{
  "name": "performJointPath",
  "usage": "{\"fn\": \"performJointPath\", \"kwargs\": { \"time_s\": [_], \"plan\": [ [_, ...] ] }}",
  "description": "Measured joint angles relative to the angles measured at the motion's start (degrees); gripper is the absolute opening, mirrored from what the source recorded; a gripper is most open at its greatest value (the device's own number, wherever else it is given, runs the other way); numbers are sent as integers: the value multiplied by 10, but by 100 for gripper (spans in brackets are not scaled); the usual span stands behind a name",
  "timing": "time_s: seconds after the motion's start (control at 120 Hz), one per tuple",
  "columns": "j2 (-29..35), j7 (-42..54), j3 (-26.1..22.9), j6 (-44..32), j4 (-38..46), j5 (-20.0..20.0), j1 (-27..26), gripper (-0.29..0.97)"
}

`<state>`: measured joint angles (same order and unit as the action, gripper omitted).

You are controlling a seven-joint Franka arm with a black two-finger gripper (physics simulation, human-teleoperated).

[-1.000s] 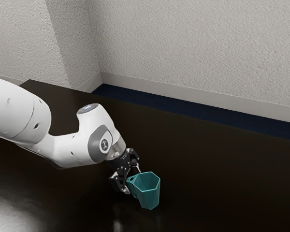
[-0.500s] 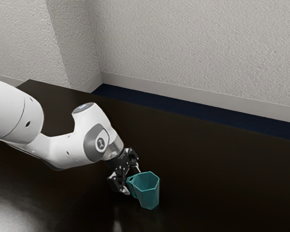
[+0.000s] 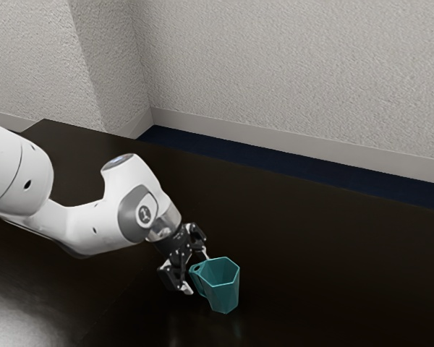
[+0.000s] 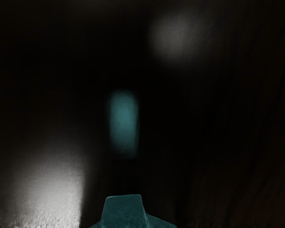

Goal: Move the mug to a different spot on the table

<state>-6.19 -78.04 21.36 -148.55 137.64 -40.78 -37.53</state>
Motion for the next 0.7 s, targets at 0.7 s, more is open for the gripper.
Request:
{"fn": "performJointPath", "kwargs": {
  "time_s": [0.7],
  "plan": [
    [2, -41, 0, 16, 1, -12, -4, 26]
  ]
}}
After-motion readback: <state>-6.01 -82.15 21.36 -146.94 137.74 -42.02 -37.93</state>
